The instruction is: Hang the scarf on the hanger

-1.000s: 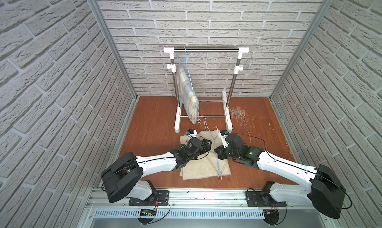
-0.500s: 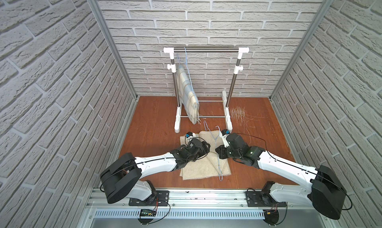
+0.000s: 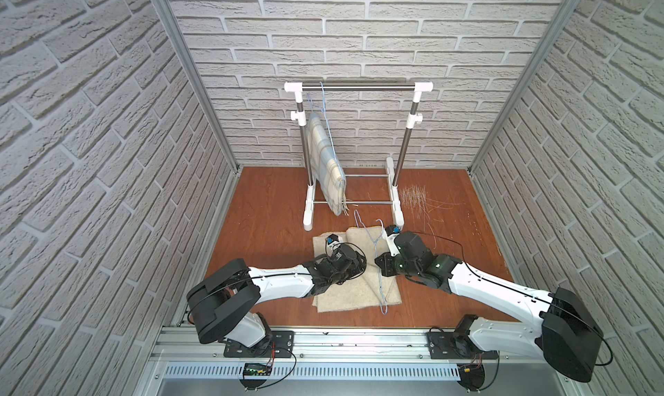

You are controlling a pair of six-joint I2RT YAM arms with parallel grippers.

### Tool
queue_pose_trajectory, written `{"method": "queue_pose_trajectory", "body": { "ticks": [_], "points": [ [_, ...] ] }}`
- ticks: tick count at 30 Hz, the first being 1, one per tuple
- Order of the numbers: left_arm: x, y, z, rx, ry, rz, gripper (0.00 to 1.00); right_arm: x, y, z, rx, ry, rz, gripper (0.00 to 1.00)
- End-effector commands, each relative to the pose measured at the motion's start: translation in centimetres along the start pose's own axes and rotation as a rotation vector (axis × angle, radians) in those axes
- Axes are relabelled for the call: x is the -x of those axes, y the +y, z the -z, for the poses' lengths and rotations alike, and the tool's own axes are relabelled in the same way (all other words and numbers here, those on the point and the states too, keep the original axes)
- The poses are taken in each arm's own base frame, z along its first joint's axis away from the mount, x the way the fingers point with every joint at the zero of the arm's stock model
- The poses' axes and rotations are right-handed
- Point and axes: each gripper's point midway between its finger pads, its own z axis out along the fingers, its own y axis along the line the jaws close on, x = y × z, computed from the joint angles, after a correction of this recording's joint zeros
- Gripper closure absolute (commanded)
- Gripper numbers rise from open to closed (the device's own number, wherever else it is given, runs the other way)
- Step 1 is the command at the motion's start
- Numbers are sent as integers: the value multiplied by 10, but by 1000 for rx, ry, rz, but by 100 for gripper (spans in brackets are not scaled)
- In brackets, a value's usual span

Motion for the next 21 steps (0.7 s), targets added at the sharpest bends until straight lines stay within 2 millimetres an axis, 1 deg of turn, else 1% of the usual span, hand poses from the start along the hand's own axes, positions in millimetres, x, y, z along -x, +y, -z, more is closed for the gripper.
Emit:
{"method": "queue_pose_trajectory", "body": {
  "ticks": [1,3,4,6,7,10,12,17,19,21],
  "points": [
    [11,-16,-6,-60,-49,8,44,-3,-3,3,7,-5,8,97],
    [13,-19,-9,-67,-54,8,55,-4,-4,3,7,-7,3,97],
    [12,-22,-13,-76,-46,6,62,-4,-4,4,5,-11,2,97],
    [6,-22,-19,-81,-13,7,70,-4,-5,6,2,-19,1,97],
    [4,-22,-21,-90,-5,9,76,-3,-6,8,-1,-24,2,97],
    [2,-16,-19,-99,-1,13,99,-1,-6,12,-6,-34,2,97],
    [8,-15,-5,-108,-28,9,100,-2,-8,15,-11,-44,-3,97],
    [29,-3,49,-94,-63,-53,100,-2,-7,26,-13,-64,-12,97],
    [32,15,66,-67,-41,-57,100,-3,-5,30,-9,-71,-19,97],
    [32,40,77,-32,-33,-57,100,-6,-5,30,-8,-75,-23,97]
  ]
}}
